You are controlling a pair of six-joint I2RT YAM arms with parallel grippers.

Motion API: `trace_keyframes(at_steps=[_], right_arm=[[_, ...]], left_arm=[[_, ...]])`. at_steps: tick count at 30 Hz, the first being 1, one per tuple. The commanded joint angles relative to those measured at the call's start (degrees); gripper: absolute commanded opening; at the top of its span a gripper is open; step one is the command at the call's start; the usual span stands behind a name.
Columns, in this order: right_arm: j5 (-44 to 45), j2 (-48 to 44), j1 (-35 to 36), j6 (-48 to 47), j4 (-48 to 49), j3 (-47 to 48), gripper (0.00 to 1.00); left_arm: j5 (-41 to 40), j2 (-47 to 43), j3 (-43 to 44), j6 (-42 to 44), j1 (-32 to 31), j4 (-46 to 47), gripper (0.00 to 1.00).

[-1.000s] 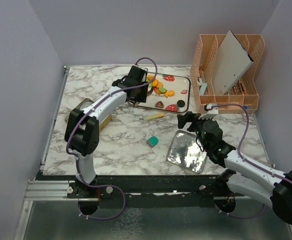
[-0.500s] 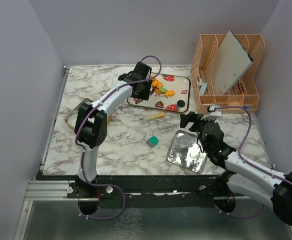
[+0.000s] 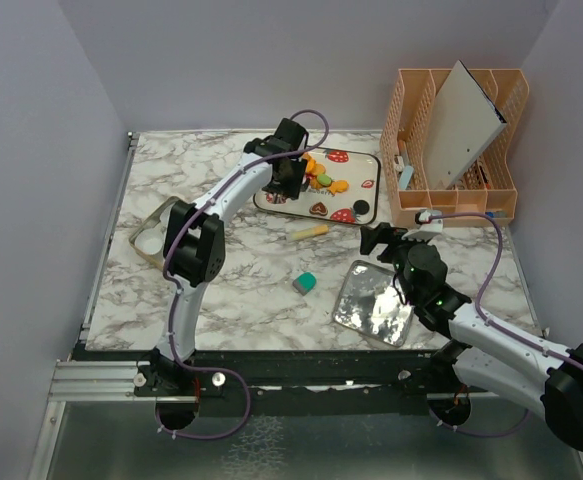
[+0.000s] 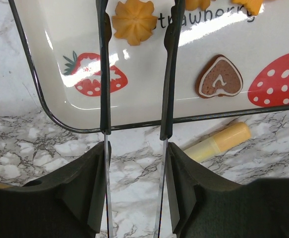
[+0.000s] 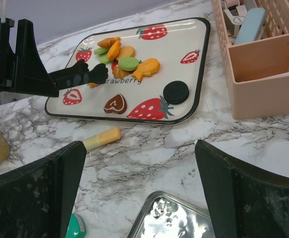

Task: Pack the cookies

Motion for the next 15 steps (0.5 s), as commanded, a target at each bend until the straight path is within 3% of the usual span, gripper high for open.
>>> trace_keyframes(at_steps=[1, 9, 15], right_arm=[[1.9, -0.7, -0.2, -0.4, 1.2, -0.9, 1.0], [2.1, -1.1, -0.2, -0.4, 1.4, -1.2, 1.0], [2.2, -1.6, -0.2, -0.4, 1.2, -1.3, 1.0]], left_arm=[[-0.6, 3.1, 4.7, 2.0, 0.1, -4.4, 0.51], [0.8, 6.3, 10.0, 2.8, 0.7, -9.8, 0.46], [1.7, 1.9, 7.6, 3.6, 0.5, -13.1, 0.32]])
